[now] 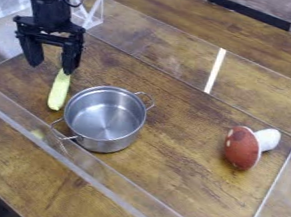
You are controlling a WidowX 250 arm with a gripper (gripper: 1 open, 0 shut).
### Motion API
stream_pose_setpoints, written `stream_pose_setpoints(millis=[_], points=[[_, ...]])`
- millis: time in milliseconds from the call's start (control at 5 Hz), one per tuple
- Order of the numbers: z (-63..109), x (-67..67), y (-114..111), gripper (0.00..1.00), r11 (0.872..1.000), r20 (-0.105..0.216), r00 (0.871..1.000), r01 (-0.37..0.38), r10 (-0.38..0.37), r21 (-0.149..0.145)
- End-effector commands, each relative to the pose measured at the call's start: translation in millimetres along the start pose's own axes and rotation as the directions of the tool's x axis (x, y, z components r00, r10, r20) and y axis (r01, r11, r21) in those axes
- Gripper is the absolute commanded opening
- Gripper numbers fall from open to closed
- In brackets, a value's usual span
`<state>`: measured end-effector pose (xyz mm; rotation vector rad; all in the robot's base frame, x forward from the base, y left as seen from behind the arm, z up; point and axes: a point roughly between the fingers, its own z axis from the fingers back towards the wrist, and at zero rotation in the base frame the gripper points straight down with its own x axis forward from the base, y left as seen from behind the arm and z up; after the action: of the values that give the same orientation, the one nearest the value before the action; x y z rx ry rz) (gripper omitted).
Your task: Move the green spoon to the left
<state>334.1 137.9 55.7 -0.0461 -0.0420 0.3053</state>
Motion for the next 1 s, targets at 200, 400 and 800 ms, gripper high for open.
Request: stream_pose_setpoints(millis=[200,400,800], points=[[45.5,-2.5,-7,1.0,1.0,0.137,0.99,-0.017,0.016,0.004],[53.2,-7.5,-18,1.0,1.0,0.137,0.99,0.029,-0.029,0.002],[58.1,-13.7,-34,1.0,0.995,0.133,0.986,0.099,-0.099,0.006]])
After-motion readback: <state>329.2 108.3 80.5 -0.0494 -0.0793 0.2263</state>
